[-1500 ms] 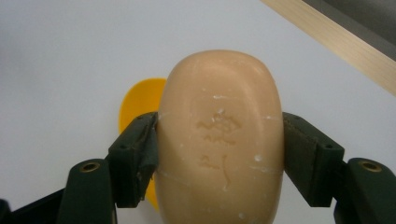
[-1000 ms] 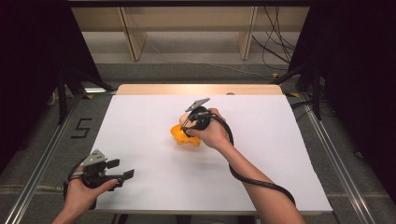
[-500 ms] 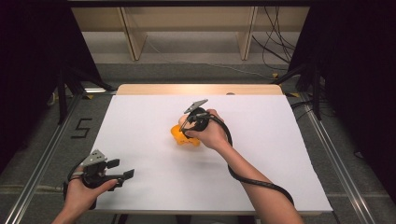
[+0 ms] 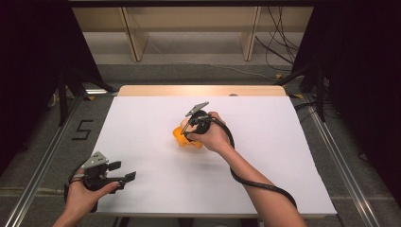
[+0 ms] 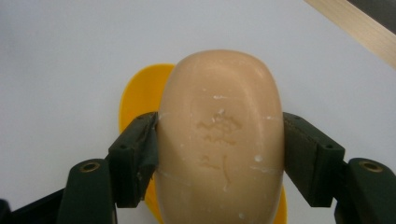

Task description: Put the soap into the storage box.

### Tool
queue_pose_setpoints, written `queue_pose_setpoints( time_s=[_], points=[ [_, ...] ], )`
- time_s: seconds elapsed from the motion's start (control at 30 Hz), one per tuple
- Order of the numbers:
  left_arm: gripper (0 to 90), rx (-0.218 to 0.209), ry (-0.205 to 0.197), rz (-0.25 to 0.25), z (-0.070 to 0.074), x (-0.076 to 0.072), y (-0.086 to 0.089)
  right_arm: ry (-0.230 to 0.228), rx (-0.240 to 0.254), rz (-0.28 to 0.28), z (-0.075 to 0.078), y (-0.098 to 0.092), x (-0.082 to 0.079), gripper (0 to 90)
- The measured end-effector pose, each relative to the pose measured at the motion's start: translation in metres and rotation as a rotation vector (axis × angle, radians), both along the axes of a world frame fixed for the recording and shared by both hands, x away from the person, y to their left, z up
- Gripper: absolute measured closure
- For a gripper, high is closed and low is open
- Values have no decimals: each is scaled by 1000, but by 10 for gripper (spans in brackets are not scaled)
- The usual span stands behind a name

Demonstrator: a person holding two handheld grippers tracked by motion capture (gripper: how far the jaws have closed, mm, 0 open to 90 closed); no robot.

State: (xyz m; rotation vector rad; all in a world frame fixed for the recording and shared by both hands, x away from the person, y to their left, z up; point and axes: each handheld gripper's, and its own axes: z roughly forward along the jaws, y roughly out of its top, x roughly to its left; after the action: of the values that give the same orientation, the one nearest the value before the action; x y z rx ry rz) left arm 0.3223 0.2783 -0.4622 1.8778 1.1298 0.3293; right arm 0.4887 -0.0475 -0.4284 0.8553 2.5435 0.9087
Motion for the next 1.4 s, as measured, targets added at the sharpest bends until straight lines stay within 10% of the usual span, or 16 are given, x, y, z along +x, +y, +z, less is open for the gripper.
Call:
queue_pose_setpoints(
  time_s=[1.4],
  points=[
    [205,1,2,-9,0,0,0,39,40,-22,-4,3,2,331]
  ],
)
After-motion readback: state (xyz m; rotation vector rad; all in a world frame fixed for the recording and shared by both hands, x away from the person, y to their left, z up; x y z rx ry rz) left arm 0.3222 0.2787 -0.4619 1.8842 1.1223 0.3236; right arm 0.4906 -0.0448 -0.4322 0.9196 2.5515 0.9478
